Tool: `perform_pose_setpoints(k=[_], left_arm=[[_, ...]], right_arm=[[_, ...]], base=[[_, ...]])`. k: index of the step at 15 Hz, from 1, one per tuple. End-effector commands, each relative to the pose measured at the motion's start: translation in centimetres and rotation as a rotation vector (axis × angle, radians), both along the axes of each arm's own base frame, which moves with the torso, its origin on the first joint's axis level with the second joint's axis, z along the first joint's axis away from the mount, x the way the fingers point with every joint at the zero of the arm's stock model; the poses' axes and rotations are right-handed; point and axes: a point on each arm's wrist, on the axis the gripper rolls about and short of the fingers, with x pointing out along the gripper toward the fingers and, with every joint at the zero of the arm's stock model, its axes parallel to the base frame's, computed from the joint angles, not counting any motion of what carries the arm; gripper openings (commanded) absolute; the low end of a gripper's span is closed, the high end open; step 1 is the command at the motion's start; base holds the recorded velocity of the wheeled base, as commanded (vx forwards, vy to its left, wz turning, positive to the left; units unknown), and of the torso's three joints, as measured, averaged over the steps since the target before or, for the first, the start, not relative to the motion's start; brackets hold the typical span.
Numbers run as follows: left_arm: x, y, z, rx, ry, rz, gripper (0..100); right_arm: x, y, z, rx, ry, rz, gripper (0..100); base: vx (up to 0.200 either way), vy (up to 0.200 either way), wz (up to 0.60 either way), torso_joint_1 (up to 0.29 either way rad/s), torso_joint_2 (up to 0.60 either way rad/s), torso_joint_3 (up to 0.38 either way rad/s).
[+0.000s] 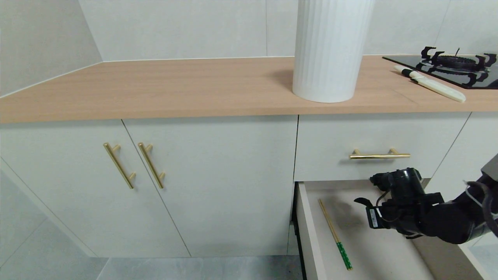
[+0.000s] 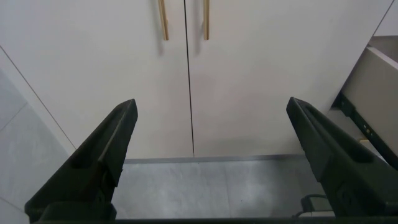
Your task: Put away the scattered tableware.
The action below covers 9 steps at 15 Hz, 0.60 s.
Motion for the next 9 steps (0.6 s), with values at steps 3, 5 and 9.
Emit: perform_pose_setpoints(k=[3,5,9], left_arm=[[0.0,0.0,0.0,0.000,-0.001,0.000,100],[0.0,0.0,0.0,0.000,-0.001,0.000,100],[0.0,0.0,0.0,0.000,-0.001,0.000,100]], right_arm=[[0.5,0.0,-3.5,-0.022,0.079,-0.005,0],[0.6,0.0,-3.9,-0.025,0.090,-0.005,0],[0.6,0.0,-4.8,-0.033,0.115,-0.004,0]], base=[[0.000,0.000,0.00,0.000,0.00,0.000],[0.000,0.000,0.00,0.000,0.00,0.000],[0.000,0.000,0.00,0.000,0.00,0.000]])
